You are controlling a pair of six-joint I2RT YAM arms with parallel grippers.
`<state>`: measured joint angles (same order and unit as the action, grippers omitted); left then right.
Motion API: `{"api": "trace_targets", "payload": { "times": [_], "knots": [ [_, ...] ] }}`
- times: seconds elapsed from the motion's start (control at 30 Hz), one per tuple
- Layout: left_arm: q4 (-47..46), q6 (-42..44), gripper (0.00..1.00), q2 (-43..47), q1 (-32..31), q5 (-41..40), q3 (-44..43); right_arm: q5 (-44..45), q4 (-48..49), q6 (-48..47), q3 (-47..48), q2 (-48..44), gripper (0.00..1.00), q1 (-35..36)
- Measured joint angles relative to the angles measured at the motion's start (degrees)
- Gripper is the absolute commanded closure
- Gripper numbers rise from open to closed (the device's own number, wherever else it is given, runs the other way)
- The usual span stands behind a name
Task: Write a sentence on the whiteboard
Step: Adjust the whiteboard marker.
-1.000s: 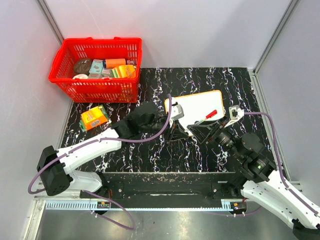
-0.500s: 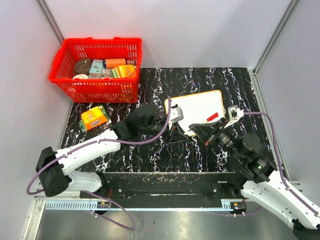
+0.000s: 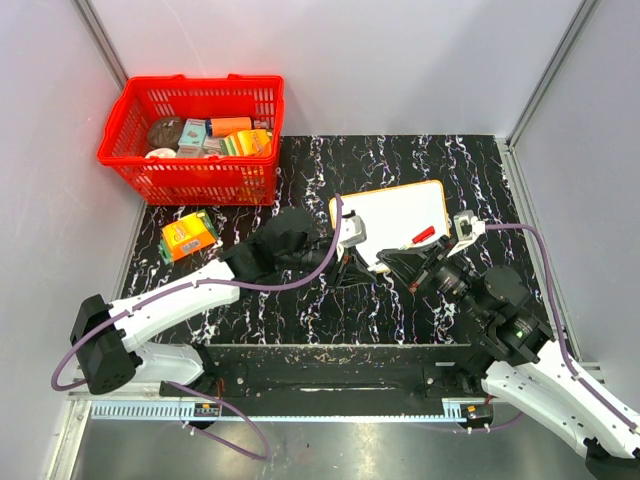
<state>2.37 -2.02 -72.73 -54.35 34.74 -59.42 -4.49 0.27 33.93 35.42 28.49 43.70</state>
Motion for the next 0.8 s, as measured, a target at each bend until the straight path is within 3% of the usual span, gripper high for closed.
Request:
{"api": "trace_targets", "payload": {
  "times": [0.03,0.17,0.3,0.53,0.73,0.8],
  "knots": [
    [0.2,0.1,1.00,0.0,0.0,0.0,0.0,-0.2,-0.2,-0.2,0.0,0.0,0.74,0.0],
    [0.9,0.5,1.00,0.0,0.0,-0.3,0.0,-1.2,-1.5,-0.6,0.3,-0.1,0.53,0.0],
    [1.0,0.7,1.00,0.0,0.1,-0.2,0.0,-0.7,-3.3,-0.7,0.4,-1.4,0.49,0.0],
    [1.0,0.7,1.00,0.0,0.1,-0.1,0.0,-0.7,-3.1,-0.4,0.5,-2.2,0.61,0.0],
    [1.1,0.7,1.00,0.0,0.1,0.2,0.0,-1.3,-3.1,-0.1,0.7,-0.2,1.00,0.0],
    [1.2,0.7,1.00,0.0,0.1,0.4,0.0,-1.2,-3.2,-0.2,0.7,-0.1,1.00,0.0]
  ]
}}
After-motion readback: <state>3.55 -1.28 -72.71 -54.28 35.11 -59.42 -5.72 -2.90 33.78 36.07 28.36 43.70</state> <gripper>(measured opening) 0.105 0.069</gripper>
